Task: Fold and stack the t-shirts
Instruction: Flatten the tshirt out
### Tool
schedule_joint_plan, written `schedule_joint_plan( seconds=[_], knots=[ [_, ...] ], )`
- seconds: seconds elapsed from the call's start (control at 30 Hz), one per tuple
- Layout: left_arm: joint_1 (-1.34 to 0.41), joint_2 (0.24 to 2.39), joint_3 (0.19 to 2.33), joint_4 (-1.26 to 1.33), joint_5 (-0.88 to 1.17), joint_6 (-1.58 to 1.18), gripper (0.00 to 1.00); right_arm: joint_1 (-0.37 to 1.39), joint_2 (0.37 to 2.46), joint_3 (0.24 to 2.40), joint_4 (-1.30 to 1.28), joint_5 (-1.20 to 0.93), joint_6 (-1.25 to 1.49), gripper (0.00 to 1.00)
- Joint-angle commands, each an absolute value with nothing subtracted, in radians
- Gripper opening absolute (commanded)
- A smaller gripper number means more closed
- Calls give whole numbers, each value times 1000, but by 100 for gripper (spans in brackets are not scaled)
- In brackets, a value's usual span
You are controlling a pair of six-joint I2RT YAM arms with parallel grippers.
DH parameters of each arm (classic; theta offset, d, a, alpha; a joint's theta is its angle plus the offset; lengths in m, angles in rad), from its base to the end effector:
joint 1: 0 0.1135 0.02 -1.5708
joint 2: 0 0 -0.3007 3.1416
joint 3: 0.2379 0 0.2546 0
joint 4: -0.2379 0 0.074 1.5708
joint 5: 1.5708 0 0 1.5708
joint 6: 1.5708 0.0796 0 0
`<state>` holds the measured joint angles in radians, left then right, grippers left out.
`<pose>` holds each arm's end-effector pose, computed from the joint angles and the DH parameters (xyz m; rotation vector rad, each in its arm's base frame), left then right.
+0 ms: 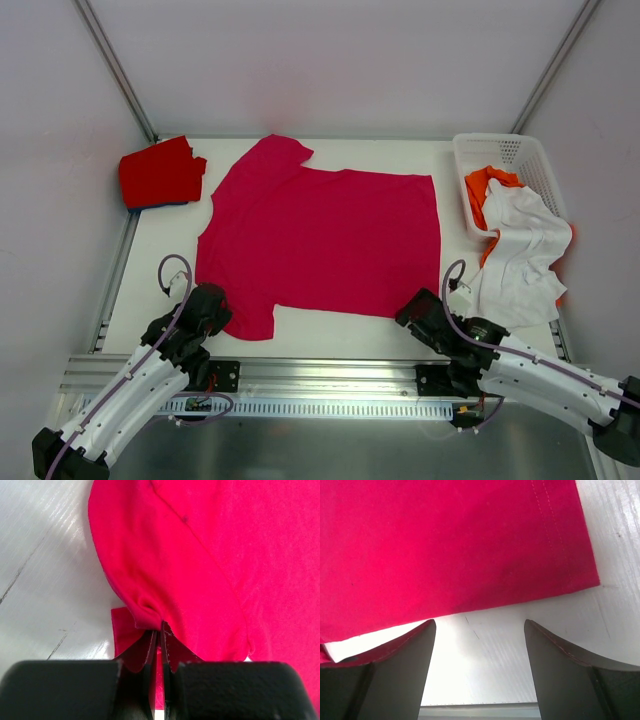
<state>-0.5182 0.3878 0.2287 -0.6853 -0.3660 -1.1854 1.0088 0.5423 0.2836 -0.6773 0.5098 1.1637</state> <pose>0.0957 -0.0218 0.1364 -0.9342 2.1863 -0.3892 0.0873 0.0657 0.1479 0.3870 2.3555 0.4027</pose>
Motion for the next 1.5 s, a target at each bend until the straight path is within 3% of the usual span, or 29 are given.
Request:
schedule_joint_plan(
  seconds=[0.0,0.63,0.8,0.9,0.93,1.0,1.47],
  knots=[
    [-529,377,215,-675,-344,-1167,0,1015,584,258,-672,523,1187,76],
    [-529,380,213,-672,-344,-1166,0,1012,785,296,-571,603,1152,73],
    [-529,380,213,-670,-342,-1164,0,1009,808,298,-558,601,1147,61],
    [-529,382,213,-669,-344,-1164,0,1012,799,293,-555,603,1146,46],
    [-529,382,213,-669,-345,-1164,0,1009,796,290,-551,603,1146,25],
    [-529,385,213,-669,-345,-1164,0,1011,792,285,-545,604,1138,0],
    [-529,399,225,-661,-351,-1158,0,1009,796,293,-549,607,1131,0]
  ],
)
